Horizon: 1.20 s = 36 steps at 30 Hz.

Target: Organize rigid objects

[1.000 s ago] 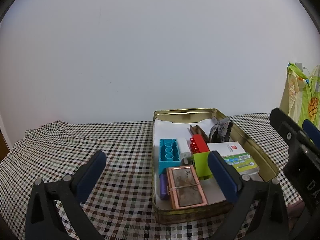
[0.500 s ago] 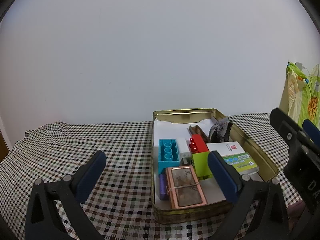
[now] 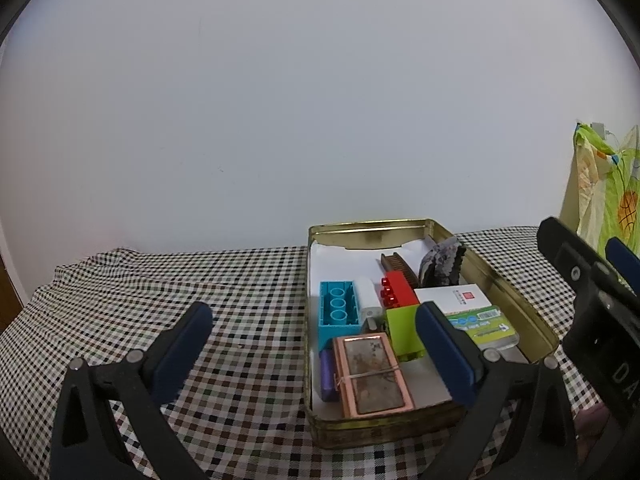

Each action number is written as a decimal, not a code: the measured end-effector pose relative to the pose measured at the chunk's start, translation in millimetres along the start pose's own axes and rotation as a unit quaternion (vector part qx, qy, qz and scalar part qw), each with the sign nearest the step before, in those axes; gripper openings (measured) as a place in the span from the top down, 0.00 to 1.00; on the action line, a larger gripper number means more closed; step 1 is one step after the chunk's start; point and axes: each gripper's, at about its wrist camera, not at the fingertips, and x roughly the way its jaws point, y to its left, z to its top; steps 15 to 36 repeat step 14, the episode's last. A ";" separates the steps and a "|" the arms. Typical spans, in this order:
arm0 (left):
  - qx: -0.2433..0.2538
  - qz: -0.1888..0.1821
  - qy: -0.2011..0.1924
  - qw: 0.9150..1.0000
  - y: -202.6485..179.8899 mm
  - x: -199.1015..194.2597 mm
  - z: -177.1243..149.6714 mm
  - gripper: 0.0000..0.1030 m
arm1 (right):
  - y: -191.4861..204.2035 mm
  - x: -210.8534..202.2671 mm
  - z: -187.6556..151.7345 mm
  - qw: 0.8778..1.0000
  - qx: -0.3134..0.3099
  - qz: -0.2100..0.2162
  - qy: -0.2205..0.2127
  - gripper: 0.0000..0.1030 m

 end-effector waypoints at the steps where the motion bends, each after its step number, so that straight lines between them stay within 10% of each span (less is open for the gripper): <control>1: 0.000 0.000 0.000 1.000 0.1 0.0 0.1 0.00 | 0.3 -0.2 -0.2 1.000 0.000 0.000 0.001 0.08; 36: -0.001 -0.002 -0.001 1.000 -0.2 2.9 0.6 0.00 | 5.6 0.3 -1.3 1.000 0.000 -0.006 0.006 0.08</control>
